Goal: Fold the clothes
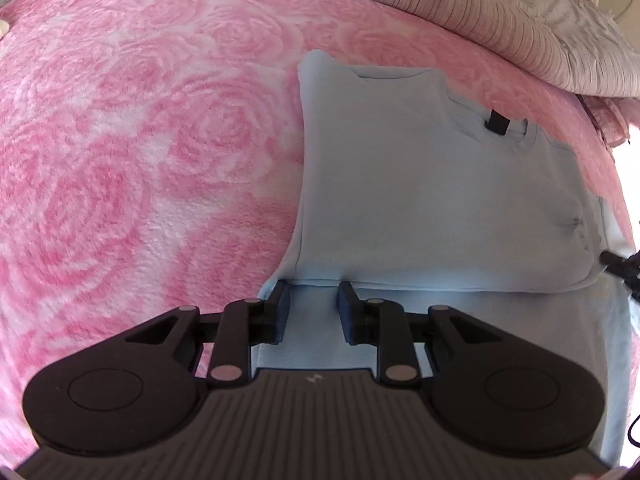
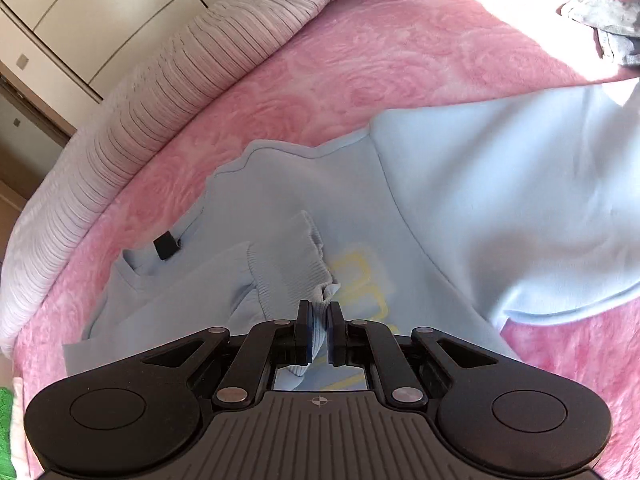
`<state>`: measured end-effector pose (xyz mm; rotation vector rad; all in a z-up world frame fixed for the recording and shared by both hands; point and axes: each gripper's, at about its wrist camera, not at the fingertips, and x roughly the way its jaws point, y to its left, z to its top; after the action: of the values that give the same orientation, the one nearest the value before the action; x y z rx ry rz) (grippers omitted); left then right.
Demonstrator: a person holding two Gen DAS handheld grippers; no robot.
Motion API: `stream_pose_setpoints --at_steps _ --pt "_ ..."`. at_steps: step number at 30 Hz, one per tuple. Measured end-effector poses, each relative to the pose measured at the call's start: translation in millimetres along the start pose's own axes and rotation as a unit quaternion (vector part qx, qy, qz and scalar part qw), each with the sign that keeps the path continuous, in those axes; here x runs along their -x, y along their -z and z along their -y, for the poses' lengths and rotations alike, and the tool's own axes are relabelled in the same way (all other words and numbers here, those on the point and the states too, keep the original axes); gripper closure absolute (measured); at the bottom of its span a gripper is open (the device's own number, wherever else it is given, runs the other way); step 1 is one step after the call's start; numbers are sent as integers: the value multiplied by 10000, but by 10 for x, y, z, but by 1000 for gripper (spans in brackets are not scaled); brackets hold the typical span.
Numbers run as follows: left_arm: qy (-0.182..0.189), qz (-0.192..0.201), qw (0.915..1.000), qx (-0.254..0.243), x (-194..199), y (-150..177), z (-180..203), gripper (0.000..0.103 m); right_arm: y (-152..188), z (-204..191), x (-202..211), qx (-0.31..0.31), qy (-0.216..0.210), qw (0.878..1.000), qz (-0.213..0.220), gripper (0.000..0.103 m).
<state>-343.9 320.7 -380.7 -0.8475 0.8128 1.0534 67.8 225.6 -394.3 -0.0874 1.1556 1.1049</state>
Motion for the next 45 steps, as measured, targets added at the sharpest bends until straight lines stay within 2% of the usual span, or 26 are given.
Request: stream_pose_setpoints --at_steps 4,8,11,14,16,19,21,23,26,27,29,33,34,36,37,41,45 --pt "-78 0 10000 -32 -15 8 14 81 57 -97 184 277 -196 9987 375 98" --pt "-182 -11 9997 -142 10 -6 72 81 91 -70 55 334 202 9992 -68 98" --pt "-282 -33 9993 -259 59 -7 93 81 114 -129 159 548 128 9984 83 98" --pt "-417 -73 9987 -281 162 -29 102 81 135 -158 61 761 376 9961 -245 97" --pt "-569 173 9978 -291 323 -61 120 81 85 -144 110 673 441 9962 -338 95" --pt "-748 607 9942 -479 499 -121 196 82 53 -181 338 763 500 9958 15 93" --pt "-719 596 9937 -619 416 -170 270 83 70 -238 368 966 453 9941 186 92" --pt "-606 525 9940 -740 255 -209 354 82 101 -243 253 1100 338 9934 -13 92" --pt "-527 136 9935 -996 -115 -192 469 82 172 -174 13 1232 586 9881 -709 92" --pt "-586 15 9928 -1044 -216 -175 492 82 185 -123 12 1153 544 9887 -787 92" --pt "-660 44 9921 -1062 -254 -159 522 82 164 12 115 847 426 9923 -798 91" --pt "-653 118 9941 -856 -80 -177 558 82 58 546 541 -74 333 9983 -472 91" --pt "-610 134 9949 -791 -22 -177 581 82 29 749 658 -358 415 9978 -371 87" --pt "-509 116 9962 -696 76 -161 637 82 -36 1193 888 -965 688 9928 -163 70" --pt "-459 96 9967 -662 110 -151 668 82 -61 1436 1006 -1291 865 9878 -20 59" --pt "-252 -2 9988 -429 230 -120 789 81 -147 2299 1468 -2545 1291 9554 754 58" --pt "68 -101 9999 -8 288 -102 882 80 -180 2909 1712 -3459 1315 9158 1561 58"
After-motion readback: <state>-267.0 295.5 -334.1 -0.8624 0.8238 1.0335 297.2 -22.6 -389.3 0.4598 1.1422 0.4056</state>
